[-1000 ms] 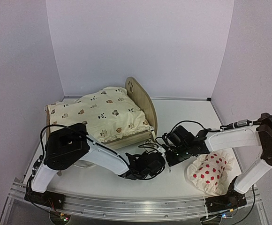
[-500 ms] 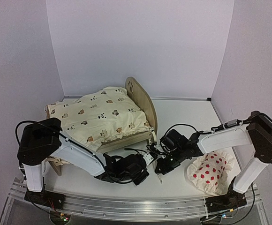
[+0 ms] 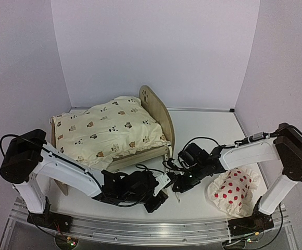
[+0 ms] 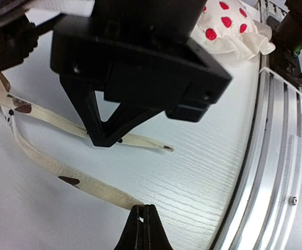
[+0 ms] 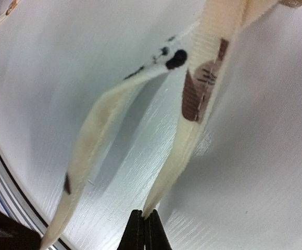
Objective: Set up the pet bed
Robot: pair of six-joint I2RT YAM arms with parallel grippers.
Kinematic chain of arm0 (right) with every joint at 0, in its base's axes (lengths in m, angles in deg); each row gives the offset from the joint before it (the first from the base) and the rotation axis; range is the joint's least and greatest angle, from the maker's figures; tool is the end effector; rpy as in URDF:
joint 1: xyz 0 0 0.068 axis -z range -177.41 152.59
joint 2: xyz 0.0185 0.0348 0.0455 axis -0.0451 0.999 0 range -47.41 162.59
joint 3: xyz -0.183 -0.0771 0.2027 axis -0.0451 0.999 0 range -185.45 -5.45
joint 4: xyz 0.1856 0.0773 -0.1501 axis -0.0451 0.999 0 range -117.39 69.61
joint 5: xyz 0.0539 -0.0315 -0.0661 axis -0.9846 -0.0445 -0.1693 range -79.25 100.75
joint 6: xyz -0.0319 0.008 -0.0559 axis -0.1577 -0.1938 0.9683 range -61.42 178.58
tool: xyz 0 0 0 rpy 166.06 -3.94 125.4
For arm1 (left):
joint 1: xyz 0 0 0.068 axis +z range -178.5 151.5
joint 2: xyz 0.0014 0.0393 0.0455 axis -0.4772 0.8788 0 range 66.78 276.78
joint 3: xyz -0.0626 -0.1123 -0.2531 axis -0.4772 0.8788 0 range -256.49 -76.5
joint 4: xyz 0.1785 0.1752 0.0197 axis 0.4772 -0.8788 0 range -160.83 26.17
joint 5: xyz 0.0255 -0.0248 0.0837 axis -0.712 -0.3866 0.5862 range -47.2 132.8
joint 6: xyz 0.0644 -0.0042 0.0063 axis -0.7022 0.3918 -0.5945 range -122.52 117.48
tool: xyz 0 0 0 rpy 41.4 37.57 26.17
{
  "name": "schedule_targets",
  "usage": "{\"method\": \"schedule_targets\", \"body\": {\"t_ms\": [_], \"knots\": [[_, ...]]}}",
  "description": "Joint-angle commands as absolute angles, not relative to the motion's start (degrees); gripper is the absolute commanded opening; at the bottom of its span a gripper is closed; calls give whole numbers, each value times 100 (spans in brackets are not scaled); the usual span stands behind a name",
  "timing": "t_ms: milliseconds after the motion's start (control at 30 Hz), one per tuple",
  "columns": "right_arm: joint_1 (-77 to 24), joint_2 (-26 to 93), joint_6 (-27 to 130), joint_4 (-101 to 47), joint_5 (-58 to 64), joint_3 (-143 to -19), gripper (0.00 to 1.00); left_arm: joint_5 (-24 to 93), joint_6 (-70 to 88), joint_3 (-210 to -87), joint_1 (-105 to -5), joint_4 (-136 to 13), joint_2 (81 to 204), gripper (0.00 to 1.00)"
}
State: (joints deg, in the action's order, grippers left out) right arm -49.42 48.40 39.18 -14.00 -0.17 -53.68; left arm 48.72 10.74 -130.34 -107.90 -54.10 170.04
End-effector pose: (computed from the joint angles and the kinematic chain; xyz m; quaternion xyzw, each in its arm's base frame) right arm 0.1831 0.2502 0.1471 -0.2934 0.9183 0.2204 0.1488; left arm 0.0742 -0.3691 0.1637 0.4748 0.7695 -0.2748 0.3270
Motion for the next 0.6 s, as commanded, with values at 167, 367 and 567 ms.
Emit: {"method": "schedule_targets", "body": {"t_ms": [167,367,567], "knots": [[-4918,4755,3940,-1362,229,-5622,17,5399,1081,-13334,-10766,-5951,16566,0],[-4817,4228,3909,-1380,523,-5713,40,5394,964,-13260,-10493,-5719,16482,0],[-4813,3590,3905,-2257,1296,-5372,49,5153,852,-13161,-10308,-5380,16395,0]]}}
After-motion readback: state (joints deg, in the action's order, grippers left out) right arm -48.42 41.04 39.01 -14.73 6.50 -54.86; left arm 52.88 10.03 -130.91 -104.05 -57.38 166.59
